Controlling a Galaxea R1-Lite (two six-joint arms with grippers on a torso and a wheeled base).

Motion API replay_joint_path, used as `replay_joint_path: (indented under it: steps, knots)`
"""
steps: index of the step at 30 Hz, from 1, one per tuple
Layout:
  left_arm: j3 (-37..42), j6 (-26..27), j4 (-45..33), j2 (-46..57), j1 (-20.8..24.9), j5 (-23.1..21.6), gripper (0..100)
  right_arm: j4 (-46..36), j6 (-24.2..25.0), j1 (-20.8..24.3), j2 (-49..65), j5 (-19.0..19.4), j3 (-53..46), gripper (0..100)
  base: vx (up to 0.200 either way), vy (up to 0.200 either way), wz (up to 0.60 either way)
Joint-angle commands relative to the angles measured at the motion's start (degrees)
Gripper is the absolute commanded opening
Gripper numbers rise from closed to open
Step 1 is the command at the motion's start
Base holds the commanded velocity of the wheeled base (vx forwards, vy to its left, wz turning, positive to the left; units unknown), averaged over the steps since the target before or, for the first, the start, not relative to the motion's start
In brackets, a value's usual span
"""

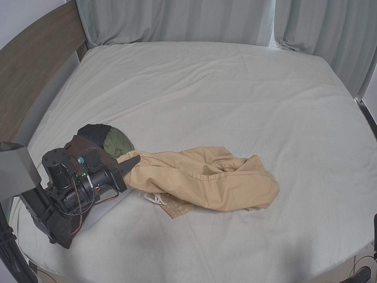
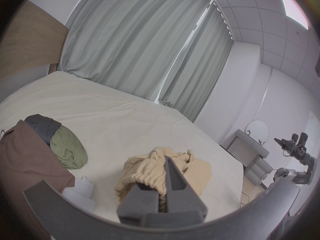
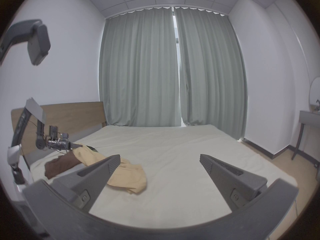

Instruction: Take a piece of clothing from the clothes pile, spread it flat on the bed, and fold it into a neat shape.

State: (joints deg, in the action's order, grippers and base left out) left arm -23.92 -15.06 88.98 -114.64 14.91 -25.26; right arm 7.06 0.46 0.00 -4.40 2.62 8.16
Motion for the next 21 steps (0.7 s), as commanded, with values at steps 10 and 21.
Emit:
replay_joint_path:
  steps: [10,21]
  knots:
    - [-4.7,-0.4,0.1,2.2,-0.8,-3.3,0,0.2,15.9,10.0,-27.9,7.8,16.1,100,0.000,0.000,0.00]
    - [-6.5,-0.3,0.1,2.3,-0.8,-5.1,0,4.2,16.2,10.3,-49.4,15.9,28.5,100,0.000,0.000,0.00]
